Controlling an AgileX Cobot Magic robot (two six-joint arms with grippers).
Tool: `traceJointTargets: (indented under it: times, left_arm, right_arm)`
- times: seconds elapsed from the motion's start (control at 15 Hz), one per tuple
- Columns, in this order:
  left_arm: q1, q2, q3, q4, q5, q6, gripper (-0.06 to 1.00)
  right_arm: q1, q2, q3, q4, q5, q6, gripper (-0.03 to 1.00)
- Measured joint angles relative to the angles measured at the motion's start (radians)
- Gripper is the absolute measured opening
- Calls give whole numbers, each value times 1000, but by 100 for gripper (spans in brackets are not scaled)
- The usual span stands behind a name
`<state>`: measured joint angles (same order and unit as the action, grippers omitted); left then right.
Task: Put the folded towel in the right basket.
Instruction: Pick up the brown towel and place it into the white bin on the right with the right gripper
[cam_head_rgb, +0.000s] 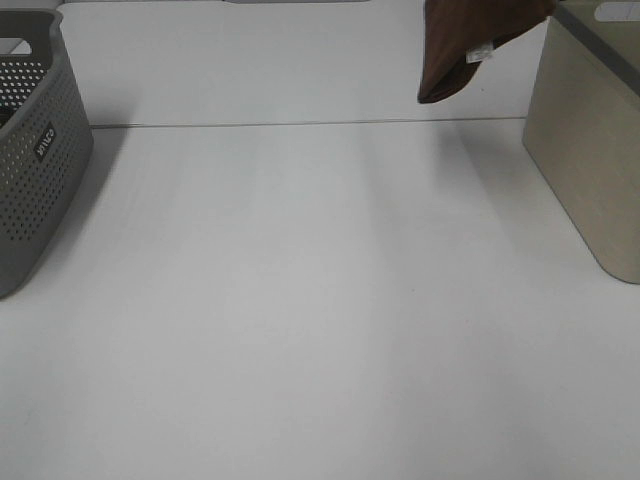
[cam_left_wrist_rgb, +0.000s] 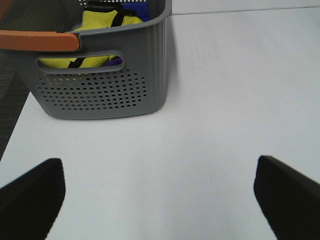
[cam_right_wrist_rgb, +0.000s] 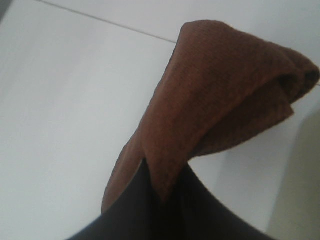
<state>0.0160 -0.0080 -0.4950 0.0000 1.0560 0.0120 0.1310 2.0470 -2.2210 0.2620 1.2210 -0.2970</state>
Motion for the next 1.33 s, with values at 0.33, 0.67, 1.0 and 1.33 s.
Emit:
traceJointTargets:
  times: [0.33, 0.67, 1.0, 1.33]
  left_arm:
    - [0, 0, 0, 0, 0, 0, 97]
    - [0, 0, 0, 0, 0, 0, 97]
    - [0, 0, 0, 0, 0, 0, 97]
    - [0, 0, 0, 0, 0, 0, 97]
  right_arm:
    - [-232, -88, 0, -8, 0, 52, 7]
    - [-388, -119, 30, -36, 0, 78, 7]
    - [-398, -58, 131, -48, 1, 78, 7]
    - [-398, 12, 139, -81, 0, 138, 32]
